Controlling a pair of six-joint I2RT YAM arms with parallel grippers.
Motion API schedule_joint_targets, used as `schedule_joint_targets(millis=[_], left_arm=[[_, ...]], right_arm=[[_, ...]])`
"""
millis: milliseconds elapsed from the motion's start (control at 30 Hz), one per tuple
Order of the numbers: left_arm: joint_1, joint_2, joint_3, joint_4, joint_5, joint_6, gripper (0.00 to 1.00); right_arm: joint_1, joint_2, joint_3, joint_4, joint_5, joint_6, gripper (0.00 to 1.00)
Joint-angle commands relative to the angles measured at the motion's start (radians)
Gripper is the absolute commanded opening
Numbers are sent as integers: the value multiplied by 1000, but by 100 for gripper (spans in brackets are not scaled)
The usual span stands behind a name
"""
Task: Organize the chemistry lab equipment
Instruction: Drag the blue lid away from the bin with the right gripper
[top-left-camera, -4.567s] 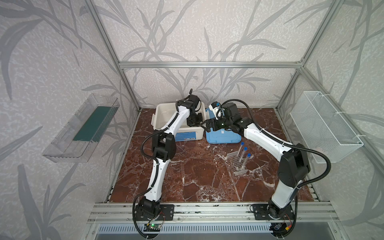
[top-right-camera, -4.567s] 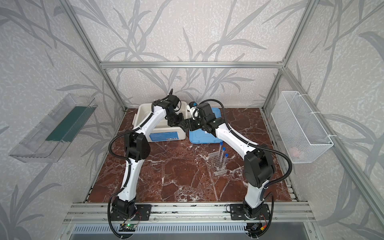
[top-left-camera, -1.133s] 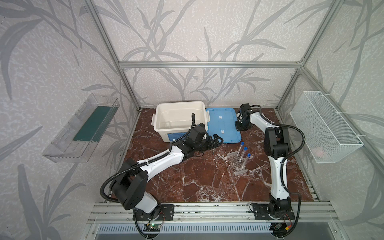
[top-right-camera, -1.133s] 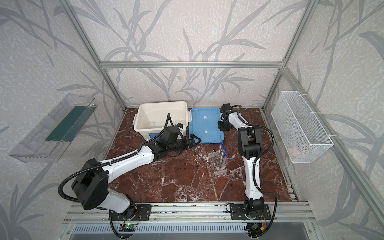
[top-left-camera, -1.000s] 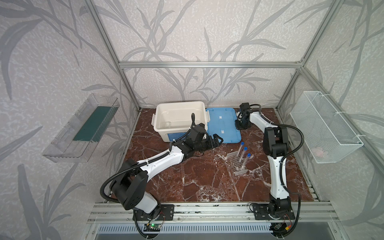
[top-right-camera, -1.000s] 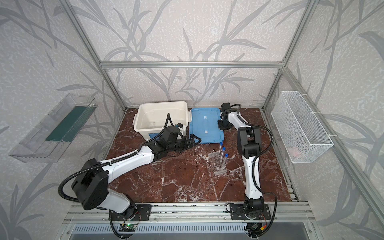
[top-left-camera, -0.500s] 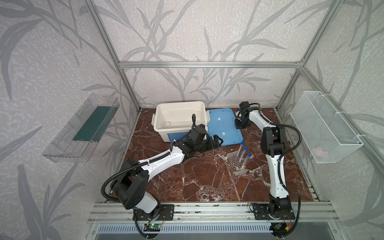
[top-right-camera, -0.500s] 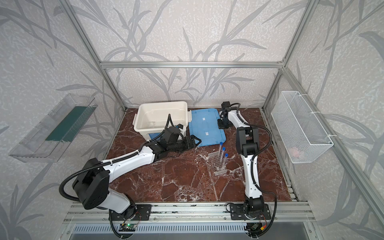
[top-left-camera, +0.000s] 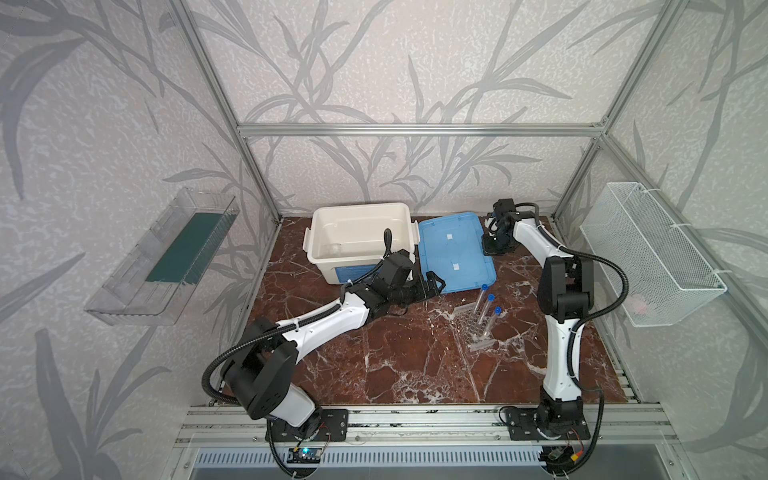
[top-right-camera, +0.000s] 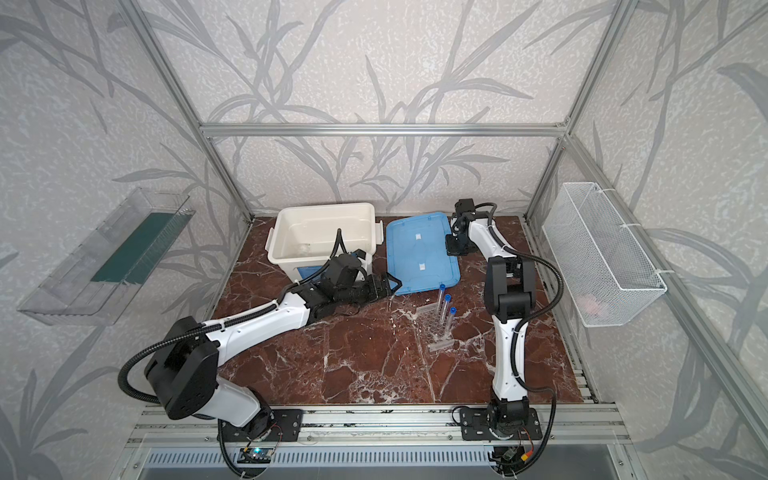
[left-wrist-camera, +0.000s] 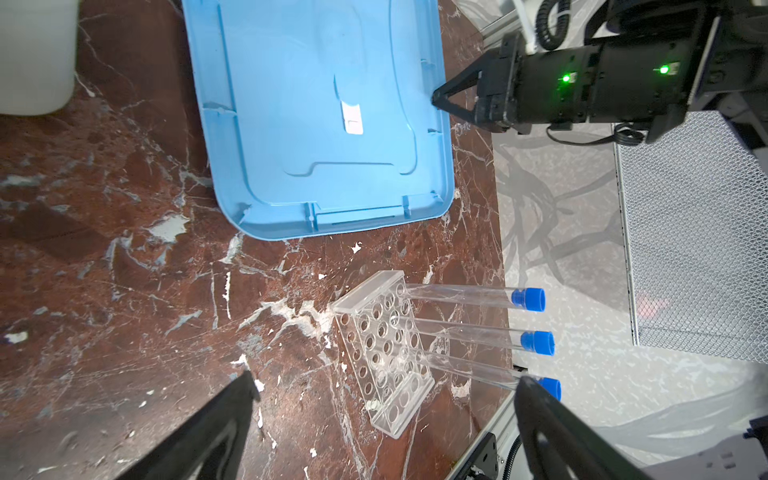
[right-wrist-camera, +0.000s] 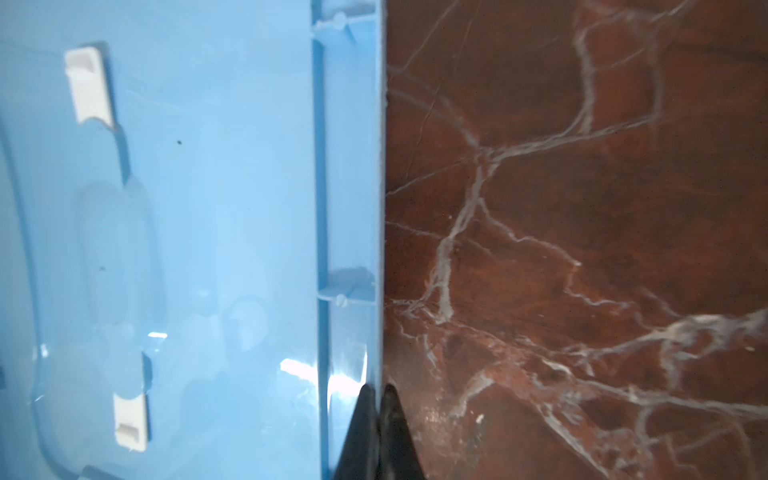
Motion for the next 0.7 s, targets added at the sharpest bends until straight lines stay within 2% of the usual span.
schedule_joint_targets(millis=[0,267,667], left_arm=[[-5,-7,-12,71,3,-15,99],[-3,-44,-8,78,-32,18,99],[-1,-29,1,179,5,96,99]], right_arm=[[-27,-79,-13,42,-37,38,0],[-57,-186,-101,112,-55,53,0],[-61,-380,-156,185,-5,58,0]])
